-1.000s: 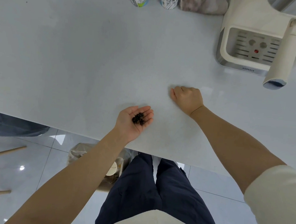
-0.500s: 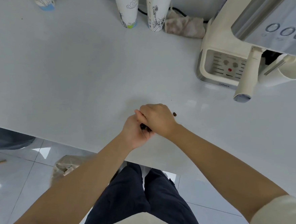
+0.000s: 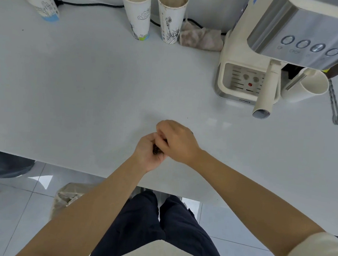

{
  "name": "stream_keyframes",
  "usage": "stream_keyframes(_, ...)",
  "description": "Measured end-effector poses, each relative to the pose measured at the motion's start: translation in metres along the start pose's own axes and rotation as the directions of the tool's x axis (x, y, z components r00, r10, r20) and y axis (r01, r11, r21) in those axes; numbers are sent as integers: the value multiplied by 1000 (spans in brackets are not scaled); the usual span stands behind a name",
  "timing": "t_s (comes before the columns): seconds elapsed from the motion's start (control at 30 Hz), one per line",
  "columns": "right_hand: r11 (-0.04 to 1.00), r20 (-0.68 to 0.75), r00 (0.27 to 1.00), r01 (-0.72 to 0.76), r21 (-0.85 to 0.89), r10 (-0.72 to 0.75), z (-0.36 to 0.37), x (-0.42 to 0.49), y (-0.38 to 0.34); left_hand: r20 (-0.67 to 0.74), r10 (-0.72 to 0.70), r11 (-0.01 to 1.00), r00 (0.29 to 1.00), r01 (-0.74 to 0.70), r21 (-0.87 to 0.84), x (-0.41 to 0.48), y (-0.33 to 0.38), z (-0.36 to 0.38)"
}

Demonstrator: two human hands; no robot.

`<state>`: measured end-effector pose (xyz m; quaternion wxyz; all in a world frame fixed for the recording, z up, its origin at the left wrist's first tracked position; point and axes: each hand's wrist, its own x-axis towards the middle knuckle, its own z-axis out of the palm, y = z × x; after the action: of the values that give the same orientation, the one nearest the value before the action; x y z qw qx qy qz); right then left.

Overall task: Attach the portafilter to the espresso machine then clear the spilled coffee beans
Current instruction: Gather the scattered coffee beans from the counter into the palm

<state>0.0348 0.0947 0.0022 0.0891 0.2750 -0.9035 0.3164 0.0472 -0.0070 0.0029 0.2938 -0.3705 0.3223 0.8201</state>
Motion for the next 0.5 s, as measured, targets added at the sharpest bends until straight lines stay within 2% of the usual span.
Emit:
stream_keyframes(0.07, 997, 41, 998, -49, -64, 51, -8, 1, 10, 3, -9, 999, 1000, 9, -48, 1, 0, -2)
stream_keyframes(0.13, 976, 170, 971, -139, -167, 168, -14, -2, 27, -14, -13, 999, 1000, 12, -47, 4, 1, -8)
stream_keyframes(0.17, 951, 266, 926, -209, -229, 268, -17, -4, 36, -17, -15, 999, 1000, 14, -43, 6, 1, -11)
stream_keyframes(0.23, 886, 456, 772, -300, -354, 443, -21, -11, 51, -19, -24, 999, 1000, 23, -48, 9, 1, -19)
stream_keyframes(0.27, 859, 495, 714, -317, -402, 495, -23, -14, 55, -19, -28, 998, 999, 27, -52, 10, 1, -22)
stream_keyframes(0.4, 831, 520, 658, -340, -441, 545, -24, -12, 59, -29, -47, 997, 998, 45, -63, 11, -1, -28)
stream_keyframes(0.5, 836, 566, 627, -297, -462, 535, -23, -2, 59, -25, -56, 996, 998, 53, -76, 9, -1, -29)
